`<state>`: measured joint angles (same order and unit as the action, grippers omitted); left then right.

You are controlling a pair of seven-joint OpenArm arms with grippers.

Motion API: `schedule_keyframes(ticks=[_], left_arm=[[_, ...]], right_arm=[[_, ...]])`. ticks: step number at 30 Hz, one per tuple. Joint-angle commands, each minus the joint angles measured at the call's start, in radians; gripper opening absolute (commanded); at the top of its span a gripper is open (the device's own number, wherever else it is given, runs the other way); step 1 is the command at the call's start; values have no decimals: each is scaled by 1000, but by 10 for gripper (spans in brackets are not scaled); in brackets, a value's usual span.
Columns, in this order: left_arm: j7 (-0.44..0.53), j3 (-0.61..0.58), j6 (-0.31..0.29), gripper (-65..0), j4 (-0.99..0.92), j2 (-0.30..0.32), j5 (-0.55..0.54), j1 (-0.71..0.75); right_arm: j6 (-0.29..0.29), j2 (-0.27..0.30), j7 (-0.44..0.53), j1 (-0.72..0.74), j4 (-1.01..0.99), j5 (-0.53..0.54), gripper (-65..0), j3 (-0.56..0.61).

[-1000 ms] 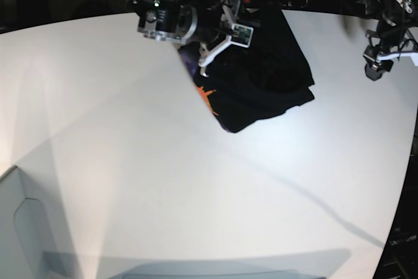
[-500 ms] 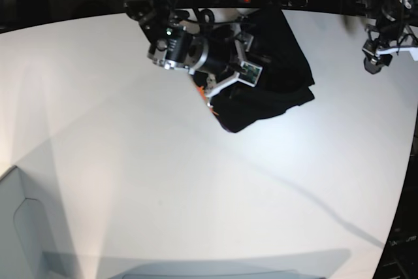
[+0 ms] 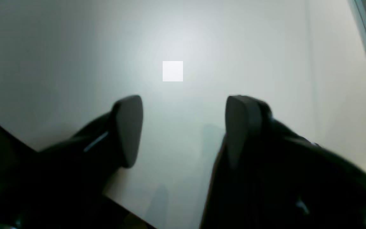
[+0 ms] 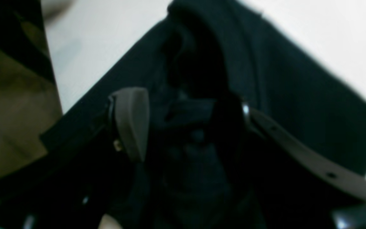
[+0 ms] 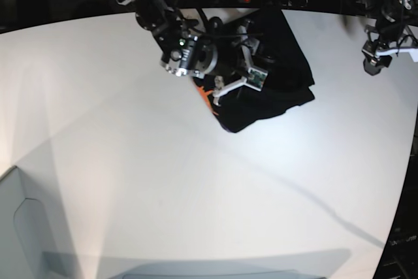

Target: Fold the T-shirt properly

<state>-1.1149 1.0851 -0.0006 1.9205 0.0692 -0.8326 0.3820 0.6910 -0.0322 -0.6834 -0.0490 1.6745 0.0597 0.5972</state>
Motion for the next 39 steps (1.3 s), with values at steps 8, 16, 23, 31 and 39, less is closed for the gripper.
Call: schedule_keyframes(ticks=[8,16,23,31,39], left_arm=[[11,8,-5,-248,21,16,-14,-2],[11,8,-5,-248,21,16,-14,-2],[11,7,-5,-248,23,16,-14,2],[11,7,-5,-249,23,16,-12,2],[9,7,-5,-249,23,16,-12,2]], right_arm=[[7,59,38,-7,26,19,-290,260],[7,82,38,-4,171,21,-290,304],[7,64,40,8,209,25,-290,168],[7,18,40,68,106,25,-289,82],[7,31,40,8,-23,22,-289,116]])
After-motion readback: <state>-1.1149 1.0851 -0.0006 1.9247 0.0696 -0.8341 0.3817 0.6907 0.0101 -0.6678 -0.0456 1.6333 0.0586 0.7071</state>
